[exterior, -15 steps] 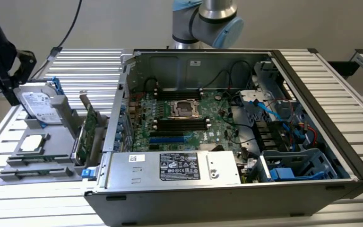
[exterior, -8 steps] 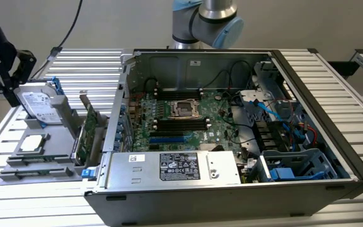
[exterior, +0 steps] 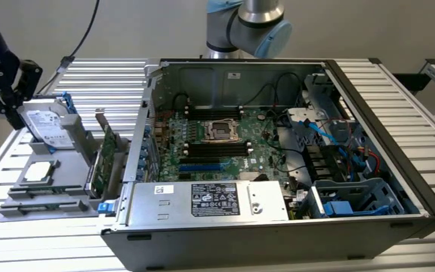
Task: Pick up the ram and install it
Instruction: 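Pick up the ram and move it above insertion slot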
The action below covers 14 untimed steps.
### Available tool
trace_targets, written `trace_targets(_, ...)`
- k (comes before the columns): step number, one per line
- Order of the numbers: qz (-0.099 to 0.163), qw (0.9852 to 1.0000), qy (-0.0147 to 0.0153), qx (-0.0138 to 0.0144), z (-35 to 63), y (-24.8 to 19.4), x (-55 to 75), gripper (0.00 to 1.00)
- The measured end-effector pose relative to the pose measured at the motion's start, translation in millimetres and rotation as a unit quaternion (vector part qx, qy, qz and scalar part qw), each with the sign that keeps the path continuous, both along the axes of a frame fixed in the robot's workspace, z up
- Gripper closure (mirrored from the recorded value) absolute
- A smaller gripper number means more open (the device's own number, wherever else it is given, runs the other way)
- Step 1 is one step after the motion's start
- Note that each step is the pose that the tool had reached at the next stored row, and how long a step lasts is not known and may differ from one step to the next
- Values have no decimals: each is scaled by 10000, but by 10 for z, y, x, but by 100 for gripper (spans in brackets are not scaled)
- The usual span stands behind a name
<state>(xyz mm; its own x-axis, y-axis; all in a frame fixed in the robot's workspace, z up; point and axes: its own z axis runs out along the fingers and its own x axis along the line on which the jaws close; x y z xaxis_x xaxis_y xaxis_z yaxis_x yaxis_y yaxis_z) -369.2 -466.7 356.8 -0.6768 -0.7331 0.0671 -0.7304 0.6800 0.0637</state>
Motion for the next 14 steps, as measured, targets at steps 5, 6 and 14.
trace_targets(5, 455, 9990, 0, 0, -7, 0, 0, 89)
trace_targets(6, 545, 9985, 0, 0, -9, 0, 0, 89)
trace_targets(14, 1270, 9919, 0, 0, -19, 0, 0, 89)
